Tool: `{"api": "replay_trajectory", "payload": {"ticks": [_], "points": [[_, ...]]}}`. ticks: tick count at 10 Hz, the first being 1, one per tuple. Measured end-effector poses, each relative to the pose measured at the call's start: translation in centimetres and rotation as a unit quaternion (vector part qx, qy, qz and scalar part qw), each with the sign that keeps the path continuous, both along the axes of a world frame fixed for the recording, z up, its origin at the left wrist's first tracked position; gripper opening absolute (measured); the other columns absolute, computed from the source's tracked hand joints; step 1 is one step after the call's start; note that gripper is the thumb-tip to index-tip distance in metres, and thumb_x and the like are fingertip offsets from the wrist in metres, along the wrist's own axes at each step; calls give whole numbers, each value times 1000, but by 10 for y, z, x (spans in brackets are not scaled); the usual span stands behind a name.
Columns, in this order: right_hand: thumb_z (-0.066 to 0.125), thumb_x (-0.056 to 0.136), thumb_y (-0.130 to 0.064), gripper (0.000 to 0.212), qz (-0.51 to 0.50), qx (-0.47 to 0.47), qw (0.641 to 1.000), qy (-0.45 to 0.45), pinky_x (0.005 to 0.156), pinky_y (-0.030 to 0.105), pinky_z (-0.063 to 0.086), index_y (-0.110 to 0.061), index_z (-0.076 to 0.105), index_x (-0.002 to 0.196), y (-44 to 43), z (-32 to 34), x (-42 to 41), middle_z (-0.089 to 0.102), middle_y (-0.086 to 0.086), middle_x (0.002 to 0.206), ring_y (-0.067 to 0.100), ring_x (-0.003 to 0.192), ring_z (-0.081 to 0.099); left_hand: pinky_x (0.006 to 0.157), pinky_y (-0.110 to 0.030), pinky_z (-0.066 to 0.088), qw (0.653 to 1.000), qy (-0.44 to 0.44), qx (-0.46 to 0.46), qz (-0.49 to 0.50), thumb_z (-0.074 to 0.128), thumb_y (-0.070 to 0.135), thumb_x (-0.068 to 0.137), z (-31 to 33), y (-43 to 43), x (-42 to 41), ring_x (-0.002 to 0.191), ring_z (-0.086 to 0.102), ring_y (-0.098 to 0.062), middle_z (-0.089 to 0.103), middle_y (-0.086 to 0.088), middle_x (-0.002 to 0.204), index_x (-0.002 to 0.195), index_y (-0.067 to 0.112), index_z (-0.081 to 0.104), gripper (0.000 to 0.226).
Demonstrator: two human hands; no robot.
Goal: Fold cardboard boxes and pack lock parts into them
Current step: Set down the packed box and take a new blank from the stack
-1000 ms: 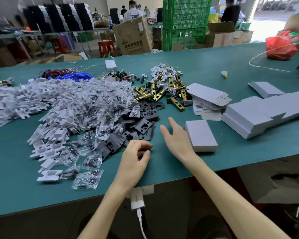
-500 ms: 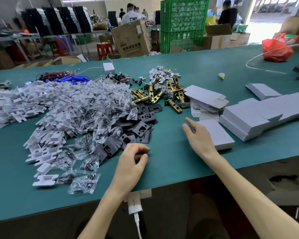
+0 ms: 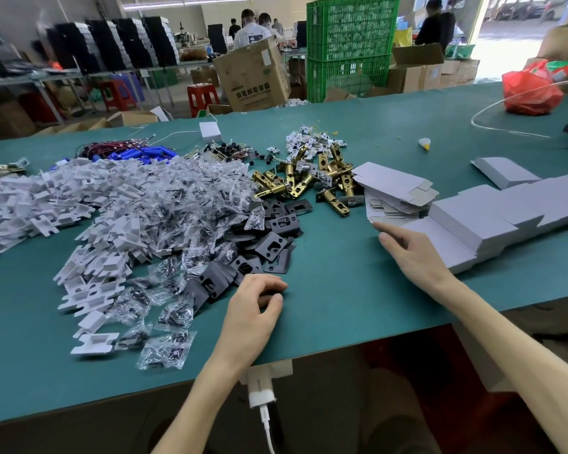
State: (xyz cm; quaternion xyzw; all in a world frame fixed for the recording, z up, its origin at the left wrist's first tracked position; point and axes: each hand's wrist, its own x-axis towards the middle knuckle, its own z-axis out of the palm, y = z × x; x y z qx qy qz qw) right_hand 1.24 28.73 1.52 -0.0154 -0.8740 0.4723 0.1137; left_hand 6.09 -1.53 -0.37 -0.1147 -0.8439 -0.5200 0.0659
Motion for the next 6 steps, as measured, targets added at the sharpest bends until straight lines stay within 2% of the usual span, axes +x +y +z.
{"api": "replay_trajectory", "payload": {"ticks": [1, 4, 6], "points": [[55, 105, -20, 34, -11, 1, 1000, 4, 101, 12, 32, -14, 64, 138, 10, 2, -3, 63, -5, 137, 5, 127, 53, 93, -10, 47, 1000, 3, 1, -2, 61, -1, 100, -1, 0, 0, 108, 61, 5, 62, 8, 116, 105, 18, 72, 22], [58, 104, -19, 31, -47, -8, 999, 13, 104, 20, 36, -14, 69, 132, 19, 2, -10, 67, -1, 134, 7, 123, 57, 93, -11, 48, 1000, 4, 0, -1, 62, 2, 100, -3, 0, -1, 106, 61, 4, 61, 8, 116, 106, 17, 72, 19], [61, 101, -24, 29, -46, -6, 998, 36, 108, 25, 41, -20, 71, 129, 13, 1, -1, 69, -7, 129, 6, 122, 61, 92, -11, 47, 1000, 1, 9, -2, 62, 2, 99, -8, 2, -5, 104, 62, 3, 60, 8, 116, 103, 17, 71, 18]]}}
